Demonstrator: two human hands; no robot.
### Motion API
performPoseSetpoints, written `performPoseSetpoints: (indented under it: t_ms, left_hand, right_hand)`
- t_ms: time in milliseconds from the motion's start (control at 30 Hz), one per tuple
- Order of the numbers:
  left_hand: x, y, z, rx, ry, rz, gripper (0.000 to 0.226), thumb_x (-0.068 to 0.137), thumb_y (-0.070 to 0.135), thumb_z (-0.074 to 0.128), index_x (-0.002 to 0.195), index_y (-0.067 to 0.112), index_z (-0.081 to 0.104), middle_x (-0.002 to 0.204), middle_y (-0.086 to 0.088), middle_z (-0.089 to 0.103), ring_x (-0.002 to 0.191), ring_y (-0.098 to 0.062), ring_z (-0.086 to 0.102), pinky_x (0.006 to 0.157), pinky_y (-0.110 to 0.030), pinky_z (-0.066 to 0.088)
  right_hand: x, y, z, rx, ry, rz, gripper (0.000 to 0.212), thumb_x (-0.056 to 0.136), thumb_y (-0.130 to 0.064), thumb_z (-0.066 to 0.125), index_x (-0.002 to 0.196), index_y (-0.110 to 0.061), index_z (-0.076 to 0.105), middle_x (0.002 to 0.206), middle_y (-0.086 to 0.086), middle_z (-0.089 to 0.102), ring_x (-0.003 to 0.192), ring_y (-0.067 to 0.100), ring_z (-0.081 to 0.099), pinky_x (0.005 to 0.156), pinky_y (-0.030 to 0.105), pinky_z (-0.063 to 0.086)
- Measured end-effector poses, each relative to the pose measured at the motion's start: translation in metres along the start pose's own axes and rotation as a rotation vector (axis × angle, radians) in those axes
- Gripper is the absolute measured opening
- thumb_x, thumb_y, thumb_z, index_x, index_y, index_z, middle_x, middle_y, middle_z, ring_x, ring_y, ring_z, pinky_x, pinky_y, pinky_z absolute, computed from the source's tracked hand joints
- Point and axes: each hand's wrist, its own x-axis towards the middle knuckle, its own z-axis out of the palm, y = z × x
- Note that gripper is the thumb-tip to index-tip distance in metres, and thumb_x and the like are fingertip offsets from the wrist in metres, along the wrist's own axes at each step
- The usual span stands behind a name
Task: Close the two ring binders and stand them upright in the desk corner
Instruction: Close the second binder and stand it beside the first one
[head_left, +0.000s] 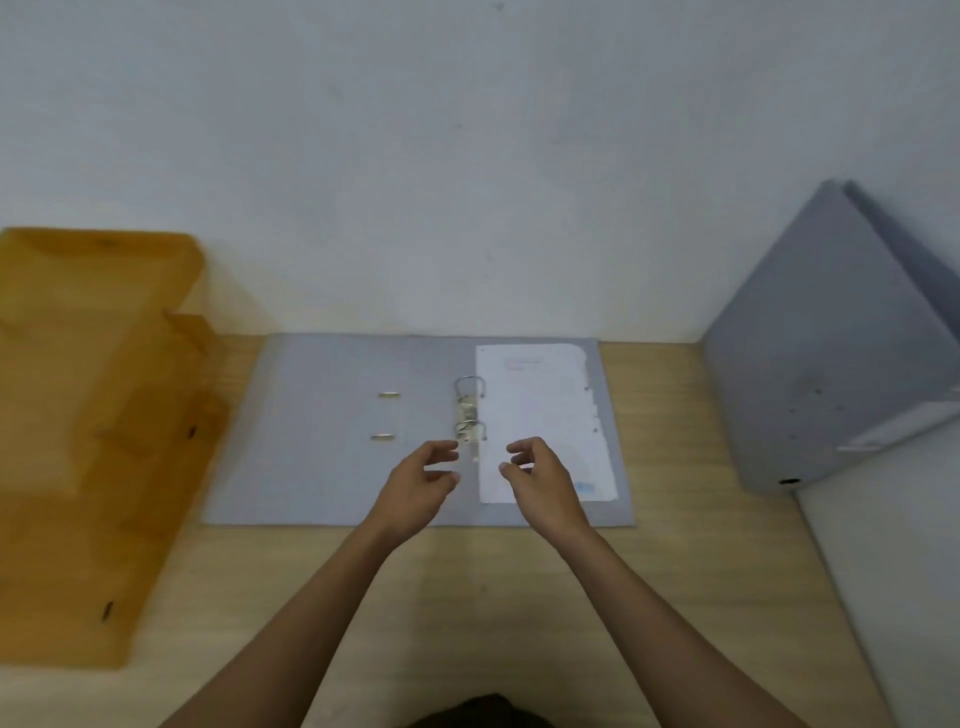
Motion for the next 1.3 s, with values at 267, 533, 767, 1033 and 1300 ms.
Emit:
performPoseSetpoints:
  t_ms: [267,533,767,1033,1300]
  left_hand:
    - [-0.016,-0.086,-0.102,0.044,0.102,-0.198,0.041,0.097,0.016,0.061,0.137,0.018,0.054,0.140,-0.002,0.059,0.115,-0.020,0.062,0.079,-0.024,0.050]
    - [0.012,-0.132,-0.155,0.396,0.021,-0.226,0.074,0.097,0.023,0.060,0.159,0.021,0.020,0.168,-0.005,0.015,0.155,-0.028,0.013,0.122,-0.045,0.021]
    - [0.020,-0.155,-0.151,0.665,0.191,-0.209,0.077,0.098,0.050,0.043,0.160,0.020,0.008,0.163,-0.010,0.027,0.144,-0.034,0.030,0.108,-0.053,0.034]
    - [0.025,-0.162,-0.164,0.447,0.450,-0.440,0.097,0.086,0.041,0.069,0.157,0.008,0.012,0.161,-0.019,0.024,0.146,-0.041,0.024,0.111,-0.058,0.029]
    - [-0.011,-0.174,-0.166,-0.045,0.433,-0.391,0.061,0.087,0.041,0.072,0.137,0.014,0.052,0.134,-0.009,0.064,0.116,-0.030,0.063,0.087,-0.036,0.051]
  right_hand:
    - [0.028,-0.025,0.110,-0.144,-0.210,0.011,0.036,0.094,-0.022,0.056,0.129,-0.016,0.055,0.131,0.003,0.058,0.109,0.019,0.060,0.081,0.025,0.047]
    - [0.068,-0.050,0.175,-0.535,-0.439,-0.121,0.058,0.095,-0.026,0.052,0.150,-0.014,0.037,0.162,0.005,0.032,0.141,0.027,0.039,0.112,0.037,0.035]
    - [0.058,-0.012,0.178,-0.977,-0.597,-0.198,0.075,0.102,-0.046,0.038,0.161,-0.028,-0.004,0.169,-0.009,-0.014,0.155,0.023,-0.015,0.124,0.045,0.019]
    - [0.024,0.006,0.160,-0.995,-0.502,-0.226,0.072,0.097,-0.057,0.038,0.160,-0.027,0.019,0.170,-0.004,0.011,0.156,0.026,0.007,0.125,0.046,0.016]
    - [0.032,-0.027,0.192,-0.592,-0.567,-0.094,0.067,0.101,-0.049,0.042,0.160,-0.027,0.020,0.171,-0.003,-0.001,0.156,0.029,-0.006,0.125,0.046,0.007]
